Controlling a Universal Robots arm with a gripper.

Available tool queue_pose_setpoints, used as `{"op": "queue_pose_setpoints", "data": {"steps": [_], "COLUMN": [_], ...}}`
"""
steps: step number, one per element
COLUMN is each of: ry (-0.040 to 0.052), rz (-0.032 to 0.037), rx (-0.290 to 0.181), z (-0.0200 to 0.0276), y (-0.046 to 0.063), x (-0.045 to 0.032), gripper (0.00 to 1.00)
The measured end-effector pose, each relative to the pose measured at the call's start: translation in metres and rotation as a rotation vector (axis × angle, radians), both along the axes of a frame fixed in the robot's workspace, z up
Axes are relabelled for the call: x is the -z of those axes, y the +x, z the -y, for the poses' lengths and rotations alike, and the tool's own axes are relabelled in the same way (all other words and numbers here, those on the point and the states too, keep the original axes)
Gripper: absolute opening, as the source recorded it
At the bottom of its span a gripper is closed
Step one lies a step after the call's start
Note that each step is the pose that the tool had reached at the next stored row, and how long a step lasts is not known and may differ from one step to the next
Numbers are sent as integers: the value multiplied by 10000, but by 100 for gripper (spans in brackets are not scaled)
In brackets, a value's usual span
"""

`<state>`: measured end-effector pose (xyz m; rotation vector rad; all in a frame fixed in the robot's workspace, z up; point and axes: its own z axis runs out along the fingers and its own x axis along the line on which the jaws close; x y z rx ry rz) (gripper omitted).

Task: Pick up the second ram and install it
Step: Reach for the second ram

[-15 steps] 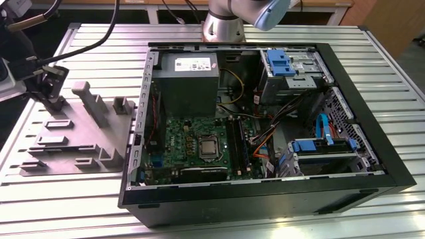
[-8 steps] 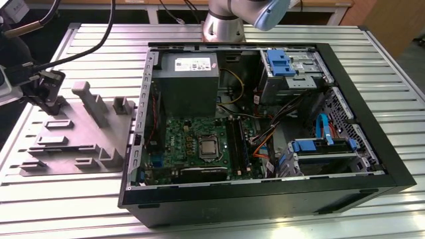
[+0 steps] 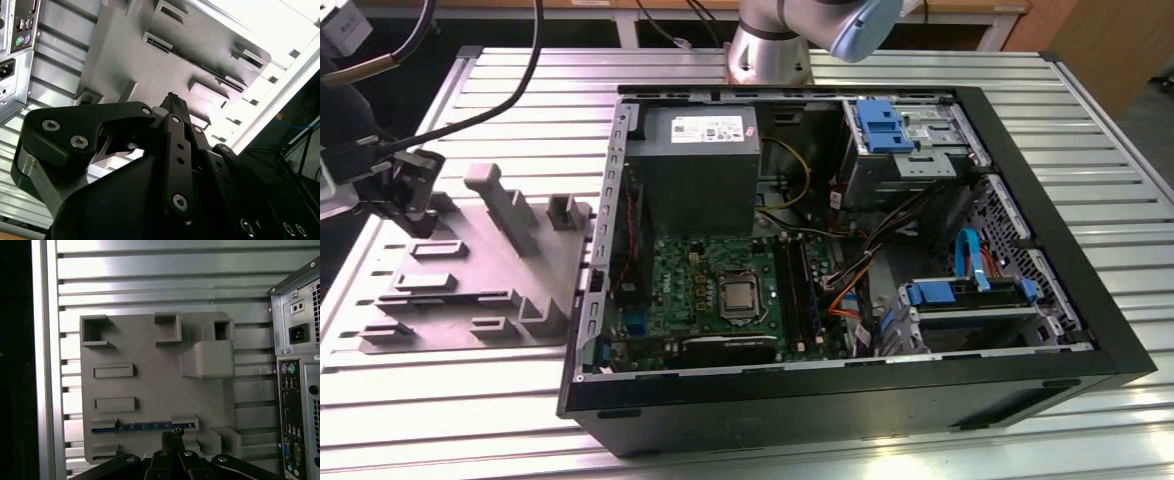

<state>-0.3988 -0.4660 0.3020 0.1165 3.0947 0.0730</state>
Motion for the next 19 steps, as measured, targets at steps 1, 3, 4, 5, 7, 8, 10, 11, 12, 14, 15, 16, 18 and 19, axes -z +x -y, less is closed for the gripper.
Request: {"op": "queue_pose_setpoints", "data": {"steps": [1,3,4,5,7,8,10,11,12,14,15,16,18,19], "ry": [1,1,0,0,0,0,1,1,1,-1,-1,0,0,-1], "rz": [0,0,0,0,0,0,1,2,2,0,0,0,0,-1], "rx": [1,2,2,1,0,2,3,3,1,1,2,2,1,1], "z": [6,15,19,22,32,37,44,47,50,53,54,56,61,63], "y": [-6,-17,-22,-27,-40,-45,-54,-57,-62,-74,-82,-89,-104,-111], "x": [7,20,27,34,49,56,71,80,89,106,115,124,144,154], "gripper": [10,10,10,10,10,10,10,10,10,10,10,10,10,10]}}
